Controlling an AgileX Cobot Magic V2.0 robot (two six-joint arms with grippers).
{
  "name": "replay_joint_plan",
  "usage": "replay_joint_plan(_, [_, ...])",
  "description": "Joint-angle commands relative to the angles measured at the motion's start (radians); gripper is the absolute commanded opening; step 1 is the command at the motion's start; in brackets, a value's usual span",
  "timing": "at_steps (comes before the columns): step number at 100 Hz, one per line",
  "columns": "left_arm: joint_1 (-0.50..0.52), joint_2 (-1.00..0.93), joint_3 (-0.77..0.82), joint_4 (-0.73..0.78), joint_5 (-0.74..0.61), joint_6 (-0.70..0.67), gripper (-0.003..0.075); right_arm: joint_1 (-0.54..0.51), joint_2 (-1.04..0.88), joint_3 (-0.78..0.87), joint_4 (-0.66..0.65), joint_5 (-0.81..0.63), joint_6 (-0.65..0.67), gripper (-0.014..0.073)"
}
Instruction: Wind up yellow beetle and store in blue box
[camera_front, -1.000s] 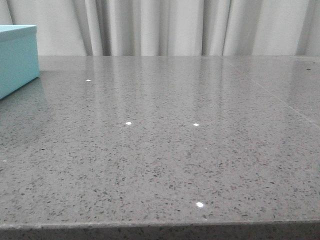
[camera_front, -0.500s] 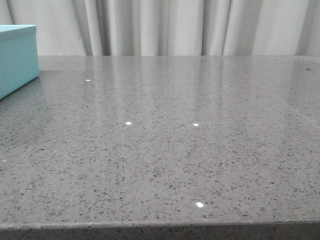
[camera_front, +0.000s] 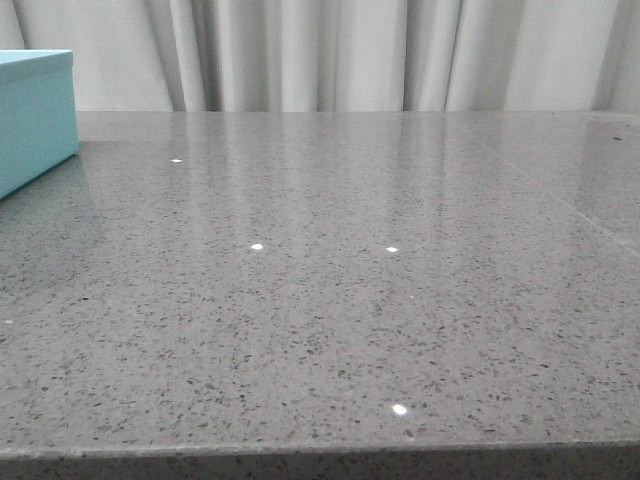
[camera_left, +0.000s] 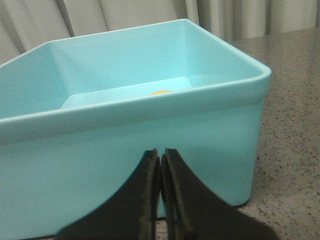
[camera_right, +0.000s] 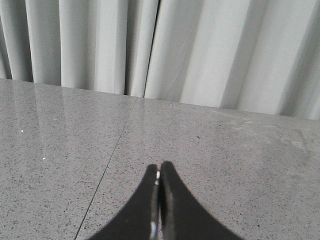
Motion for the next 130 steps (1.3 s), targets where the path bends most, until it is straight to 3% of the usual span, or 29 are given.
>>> replay_joint_plan(1, [-0.005,-0.035,0.008,-0.004,-0.087,-0.012,-0.0018,-0.009,0.011,-0.019,-0.064,-0.025,0.000,-0.0068])
replay_joint_plan(13, [-0.005,-0.035,0.008,-0.004,-0.087,-0.012,-0.0018,-0.010,0.011,-0.019,-0.077,-0.050,-0.002,-0.0068])
replay_joint_plan(24, [-0.005,-0.035,0.008,-0.004,-0.087,-0.012,-0.0018,-0.048,0.011,-0.019,0.010,-0.147,-0.048,-0.0068])
replay_joint_plan(39, [-0.005,-0.035,0.008,-0.004,-0.087,-0.012,-0.0018,-0.180,0.011,-0.019,0.310,-0.225,-0.295,-0.0068])
replay_joint_plan(58, [-0.005,-0.035,0.008,-0.004,-0.087,-0.012,-0.0018,-0.381,0.011,-0.004,0.728,-0.392,-0.734,-0.0068])
replay_joint_plan(79, [-0.005,-0.035,0.008,-0.004,-0.087,-0.012,-0.0018,-0.605,0.011,0.104,1.054,-0.653,-0.938,-0.0068])
replay_joint_plan(93, [-0.005,-0.035,0.008,-0.004,-0.087,-0.012,-0.0018,-0.682,-0.026,0.200,1.076,-0.758,-0.936,-0.0068])
replay_joint_plan(130, [-0.005,-0.035,0.008,-0.004,-0.087,-0.012,-0.0018,-0.703,-0.211,0.382,1.071,-0.758,-0.932,-0.0068])
